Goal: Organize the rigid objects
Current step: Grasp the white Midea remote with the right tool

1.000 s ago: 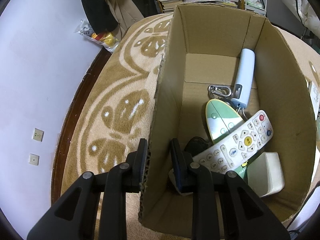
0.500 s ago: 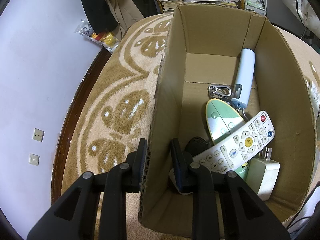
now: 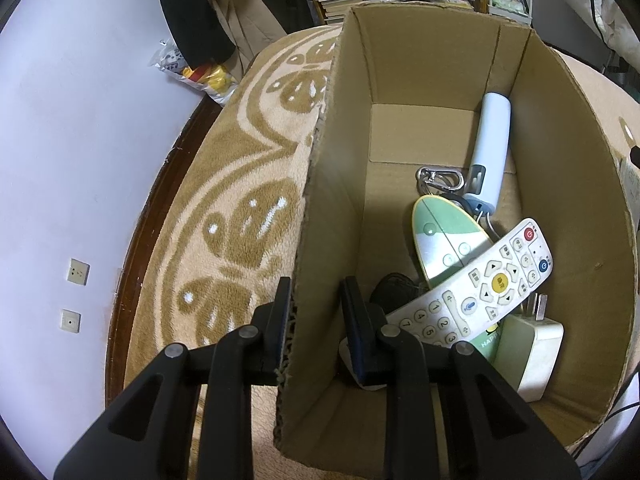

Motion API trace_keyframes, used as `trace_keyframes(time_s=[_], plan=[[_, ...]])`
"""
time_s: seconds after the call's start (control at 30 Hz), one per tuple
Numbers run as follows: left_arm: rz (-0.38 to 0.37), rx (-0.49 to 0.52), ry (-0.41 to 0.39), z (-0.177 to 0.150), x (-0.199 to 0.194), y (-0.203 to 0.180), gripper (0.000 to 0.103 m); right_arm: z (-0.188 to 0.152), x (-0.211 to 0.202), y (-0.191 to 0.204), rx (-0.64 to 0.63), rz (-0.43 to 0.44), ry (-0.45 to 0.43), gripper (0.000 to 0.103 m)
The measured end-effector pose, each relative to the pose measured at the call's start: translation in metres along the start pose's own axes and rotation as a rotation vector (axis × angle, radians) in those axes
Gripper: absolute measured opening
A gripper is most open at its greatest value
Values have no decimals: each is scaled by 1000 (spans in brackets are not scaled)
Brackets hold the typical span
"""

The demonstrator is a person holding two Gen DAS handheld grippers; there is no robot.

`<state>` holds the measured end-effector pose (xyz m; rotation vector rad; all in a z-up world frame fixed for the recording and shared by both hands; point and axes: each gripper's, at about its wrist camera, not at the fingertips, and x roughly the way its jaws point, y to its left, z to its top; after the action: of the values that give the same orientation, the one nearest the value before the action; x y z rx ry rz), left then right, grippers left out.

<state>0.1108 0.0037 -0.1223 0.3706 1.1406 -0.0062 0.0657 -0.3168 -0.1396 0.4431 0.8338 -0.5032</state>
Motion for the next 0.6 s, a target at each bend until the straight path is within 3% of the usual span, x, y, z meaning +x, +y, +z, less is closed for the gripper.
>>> trace_keyframes(time_s=[0.2,0.3,0.43,0.6], plan=[[-4,-6,1,0,0,1,24,-2,17,-13,33,-22,70,103],[-12,-14,6,0,1,1,24,-5,23,-14,48,17,102,102],[-5,-3,4,0,0,-1,24,-9,29,-6,71,129,136,100],[-10,-6,5,0,1,1,24,-12,30,13,2,130,141,100]])
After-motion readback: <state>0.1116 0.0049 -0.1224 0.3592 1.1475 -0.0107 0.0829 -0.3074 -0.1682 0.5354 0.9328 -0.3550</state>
